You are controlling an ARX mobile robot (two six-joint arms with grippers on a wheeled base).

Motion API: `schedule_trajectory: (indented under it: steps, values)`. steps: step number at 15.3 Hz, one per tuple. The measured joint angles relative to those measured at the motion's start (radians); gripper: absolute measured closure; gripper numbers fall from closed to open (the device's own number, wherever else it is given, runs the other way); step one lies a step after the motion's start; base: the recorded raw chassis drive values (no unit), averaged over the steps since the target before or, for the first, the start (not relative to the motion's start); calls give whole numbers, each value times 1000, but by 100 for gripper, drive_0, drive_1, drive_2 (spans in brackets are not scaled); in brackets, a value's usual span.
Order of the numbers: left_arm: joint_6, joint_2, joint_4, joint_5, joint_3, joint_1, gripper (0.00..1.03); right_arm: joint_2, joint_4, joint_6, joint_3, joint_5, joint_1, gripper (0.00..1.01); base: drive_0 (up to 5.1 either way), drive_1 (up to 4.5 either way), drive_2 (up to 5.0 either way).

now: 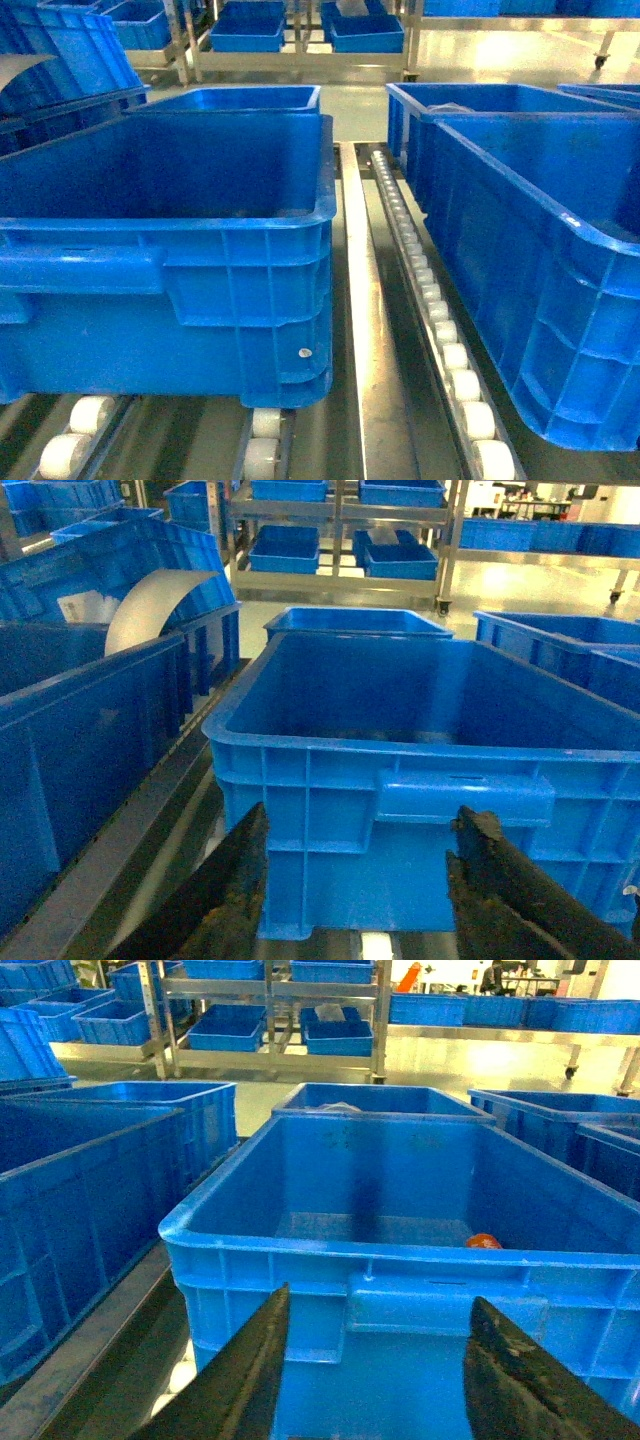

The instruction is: Sort blue parts and orange caps into right shelf containers

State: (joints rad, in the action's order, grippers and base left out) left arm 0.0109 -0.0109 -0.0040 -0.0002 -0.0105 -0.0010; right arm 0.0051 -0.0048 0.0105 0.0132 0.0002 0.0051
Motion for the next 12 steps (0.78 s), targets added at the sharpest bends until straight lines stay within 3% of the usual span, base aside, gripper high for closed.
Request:
schedule_trajectory:
  steps: [1, 5, 12]
  values:
    - [0, 0, 0, 0, 0, 0, 37, 0, 0, 0, 0, 0, 0, 38, 0, 0, 0]
    - [-1, 0, 0, 0, 0, 0, 3, 0, 0, 0, 0, 0, 0, 1, 0, 0, 0]
    - [-1, 0, 0, 0, 0, 0, 5, 0, 0, -1, 0, 0, 0, 3, 0, 0, 0]
